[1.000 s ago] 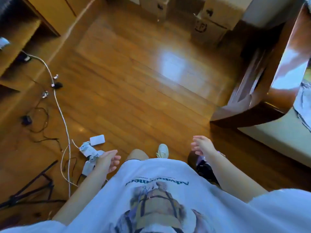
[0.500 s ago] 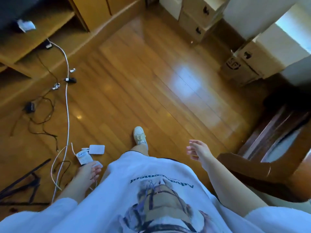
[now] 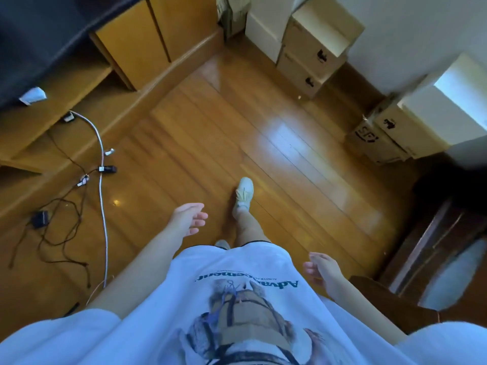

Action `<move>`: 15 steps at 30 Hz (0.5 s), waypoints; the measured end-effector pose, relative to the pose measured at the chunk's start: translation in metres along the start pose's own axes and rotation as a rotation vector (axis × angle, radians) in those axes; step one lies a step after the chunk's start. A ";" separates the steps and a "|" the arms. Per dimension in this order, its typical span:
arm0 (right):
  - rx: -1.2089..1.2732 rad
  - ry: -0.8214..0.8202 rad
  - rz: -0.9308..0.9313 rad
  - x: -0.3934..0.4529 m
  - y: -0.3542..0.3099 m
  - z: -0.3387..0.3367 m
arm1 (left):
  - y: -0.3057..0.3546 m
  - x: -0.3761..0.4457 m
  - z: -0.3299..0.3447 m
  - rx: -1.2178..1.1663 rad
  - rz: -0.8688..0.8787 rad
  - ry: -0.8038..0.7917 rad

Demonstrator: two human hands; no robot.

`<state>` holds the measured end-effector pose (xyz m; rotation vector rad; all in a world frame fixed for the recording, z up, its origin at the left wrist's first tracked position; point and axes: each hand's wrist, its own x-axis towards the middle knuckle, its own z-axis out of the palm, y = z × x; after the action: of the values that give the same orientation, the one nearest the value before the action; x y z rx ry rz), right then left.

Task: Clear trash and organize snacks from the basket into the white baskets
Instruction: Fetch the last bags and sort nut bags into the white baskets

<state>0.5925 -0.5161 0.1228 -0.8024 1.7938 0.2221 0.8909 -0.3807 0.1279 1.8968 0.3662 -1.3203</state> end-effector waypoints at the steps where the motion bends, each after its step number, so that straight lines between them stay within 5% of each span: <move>1: -0.004 -0.003 0.009 0.004 -0.013 0.004 | 0.011 0.006 0.003 0.011 -0.008 -0.006; 9: -0.051 -0.066 -0.015 0.046 -0.174 0.050 | 0.100 0.062 -0.011 -0.009 -0.082 0.058; 15: -0.270 -0.190 -0.223 0.046 -0.343 0.118 | 0.168 0.089 -0.054 -0.209 -0.112 0.201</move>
<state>0.8876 -0.7323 0.1157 -1.1273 1.5006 0.3857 1.0683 -0.4682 0.1295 1.8570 0.6945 -1.1166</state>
